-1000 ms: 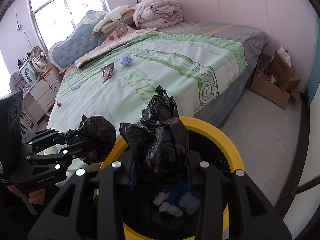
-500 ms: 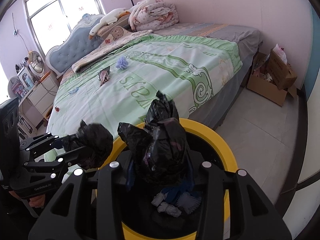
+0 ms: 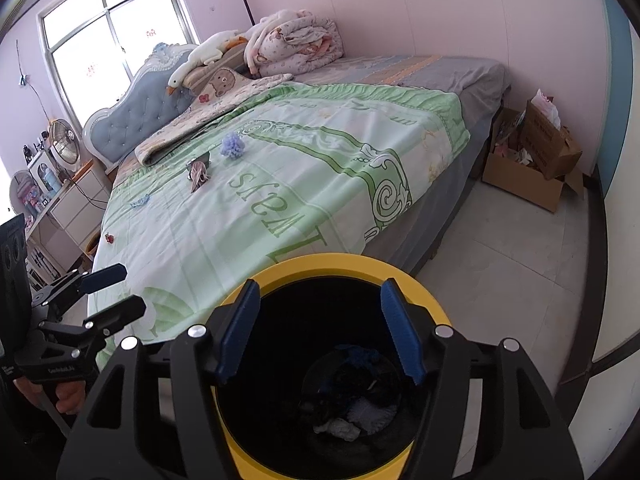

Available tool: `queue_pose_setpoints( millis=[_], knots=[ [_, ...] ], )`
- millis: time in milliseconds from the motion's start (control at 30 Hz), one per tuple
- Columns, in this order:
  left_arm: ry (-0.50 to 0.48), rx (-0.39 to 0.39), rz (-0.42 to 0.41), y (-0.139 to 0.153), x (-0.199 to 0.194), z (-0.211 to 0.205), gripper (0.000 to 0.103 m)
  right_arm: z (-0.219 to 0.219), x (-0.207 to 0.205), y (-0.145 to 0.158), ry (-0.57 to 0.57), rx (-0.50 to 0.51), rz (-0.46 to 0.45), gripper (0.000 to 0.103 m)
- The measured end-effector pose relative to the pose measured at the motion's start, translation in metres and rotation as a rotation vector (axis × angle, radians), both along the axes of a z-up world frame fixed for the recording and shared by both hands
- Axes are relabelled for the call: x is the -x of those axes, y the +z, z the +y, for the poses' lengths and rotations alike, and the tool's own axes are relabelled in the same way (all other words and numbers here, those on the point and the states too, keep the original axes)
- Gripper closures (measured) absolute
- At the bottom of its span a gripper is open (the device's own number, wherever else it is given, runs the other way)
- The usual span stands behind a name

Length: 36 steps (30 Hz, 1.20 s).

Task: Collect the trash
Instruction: 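Open both tools to drop the black bags into the bin, then move both open tools back over the remaining items on the bed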

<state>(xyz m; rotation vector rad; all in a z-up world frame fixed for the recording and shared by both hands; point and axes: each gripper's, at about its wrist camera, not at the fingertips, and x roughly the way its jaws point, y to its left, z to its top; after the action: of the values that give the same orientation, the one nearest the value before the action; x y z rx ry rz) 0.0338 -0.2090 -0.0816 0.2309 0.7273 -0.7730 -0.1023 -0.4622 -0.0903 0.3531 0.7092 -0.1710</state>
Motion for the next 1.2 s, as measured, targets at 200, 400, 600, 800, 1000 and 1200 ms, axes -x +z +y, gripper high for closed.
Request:
queue_pose_setpoints(
  millis=[200, 400, 600, 800, 1000, 1200],
  knots=[
    [0.047, -0.008, -0.033, 0.005, -0.012, 0.019, 0.020, 0.004, -0.008, 0.004, 0.008, -0.012, -0.016, 0.037],
    [0.114, -0.018, -0.060, 0.012, -0.029, 0.049, 0.019, 0.019, -0.030, 0.009, 0.049, 0.008, -0.015, 0.037],
    [0.184, -0.008, -0.073, 0.016, -0.045, 0.083, 0.018, 0.042, -0.055, 0.015, 0.098, 0.027, -0.018, 0.034],
    [0.276, 0.014, -0.078, 0.020, -0.065, 0.124, 0.017, 0.069, -0.085, 0.022, 0.146, 0.055, -0.022, 0.034],
    [0.363, 0.031, -0.084, 0.023, -0.084, 0.162, 0.016, 0.092, -0.115, 0.037, 0.192, 0.075, -0.046, 0.034],
    [0.455, 0.034, -0.090, 0.025, -0.103, 0.197, 0.015, 0.113, -0.147, 0.044, 0.246, 0.094, -0.045, 0.034]
  ],
)
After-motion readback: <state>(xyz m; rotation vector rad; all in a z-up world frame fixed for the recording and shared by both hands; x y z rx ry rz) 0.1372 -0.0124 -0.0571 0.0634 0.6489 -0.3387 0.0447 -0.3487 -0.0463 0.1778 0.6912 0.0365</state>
